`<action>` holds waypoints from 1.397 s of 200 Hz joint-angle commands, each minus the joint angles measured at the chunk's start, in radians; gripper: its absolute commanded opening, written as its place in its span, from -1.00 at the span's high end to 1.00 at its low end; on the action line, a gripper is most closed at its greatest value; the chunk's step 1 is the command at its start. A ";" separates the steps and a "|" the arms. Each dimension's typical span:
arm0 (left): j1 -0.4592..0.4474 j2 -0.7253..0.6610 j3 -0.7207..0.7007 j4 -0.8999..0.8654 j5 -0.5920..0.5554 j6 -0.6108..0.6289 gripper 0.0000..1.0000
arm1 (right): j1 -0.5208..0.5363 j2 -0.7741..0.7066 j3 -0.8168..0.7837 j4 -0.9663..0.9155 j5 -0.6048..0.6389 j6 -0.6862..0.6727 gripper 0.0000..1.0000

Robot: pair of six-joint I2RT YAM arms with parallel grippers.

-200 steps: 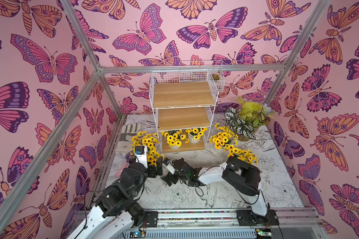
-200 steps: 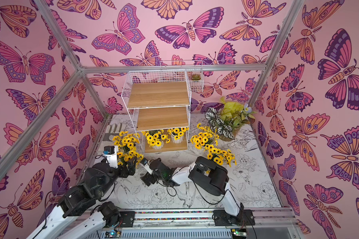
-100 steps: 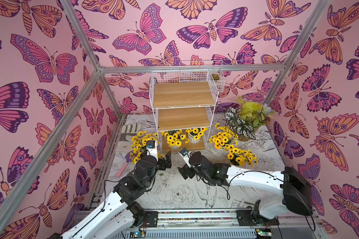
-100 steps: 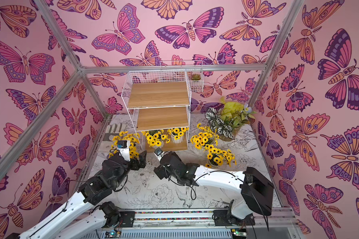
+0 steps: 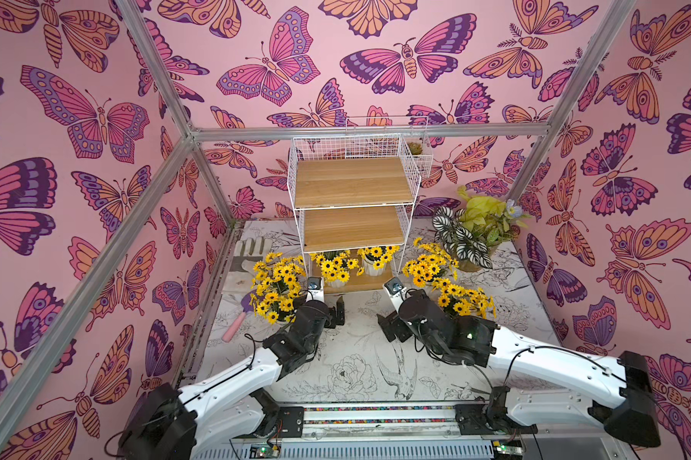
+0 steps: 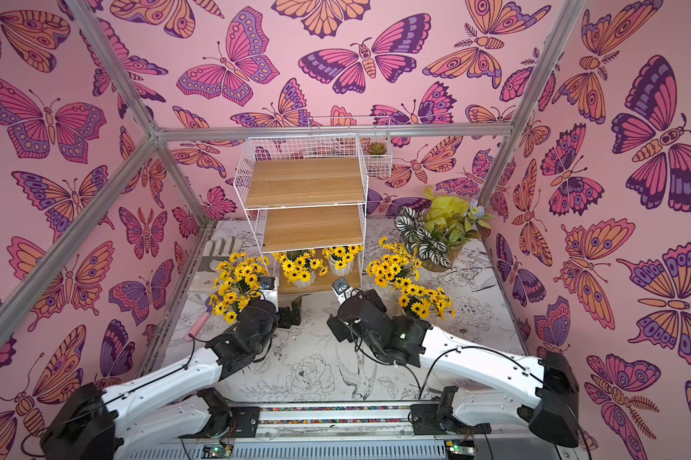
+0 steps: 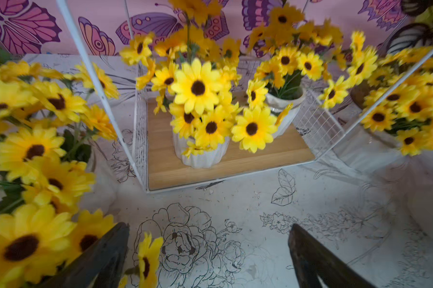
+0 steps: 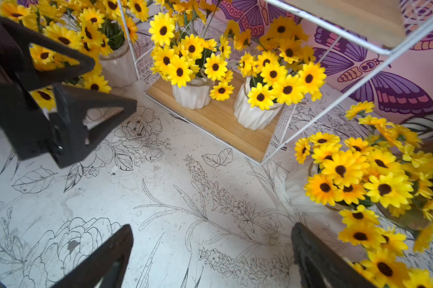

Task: Take the sunflower pots off the shelves
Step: Place the sunflower pot at the center of the board, then pick up the sunflower pot from the shelf.

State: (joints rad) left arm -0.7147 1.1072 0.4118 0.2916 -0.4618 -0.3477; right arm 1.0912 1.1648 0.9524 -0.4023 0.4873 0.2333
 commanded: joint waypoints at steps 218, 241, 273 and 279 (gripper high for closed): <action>0.092 0.796 0.244 0.680 -0.024 0.085 -1.00 | -0.179 0.074 0.028 0.019 -0.184 0.053 -0.98; 0.111 0.802 0.275 0.612 -0.005 0.067 -1.00 | -0.186 0.080 0.037 0.028 -0.194 0.055 -0.98; 0.131 0.795 0.296 0.547 -0.004 0.039 -1.00 | -0.191 0.090 0.054 0.031 -0.203 0.057 -0.98; 0.137 0.793 0.311 0.513 0.005 0.031 -1.00 | -0.192 0.092 0.058 0.031 -0.205 0.060 -0.98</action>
State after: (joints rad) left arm -0.5987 1.8935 0.6865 0.9161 -0.4843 -0.2787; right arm 0.9077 1.2488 0.9554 -0.3832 0.2989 0.2699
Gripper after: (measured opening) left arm 0.999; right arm 0.989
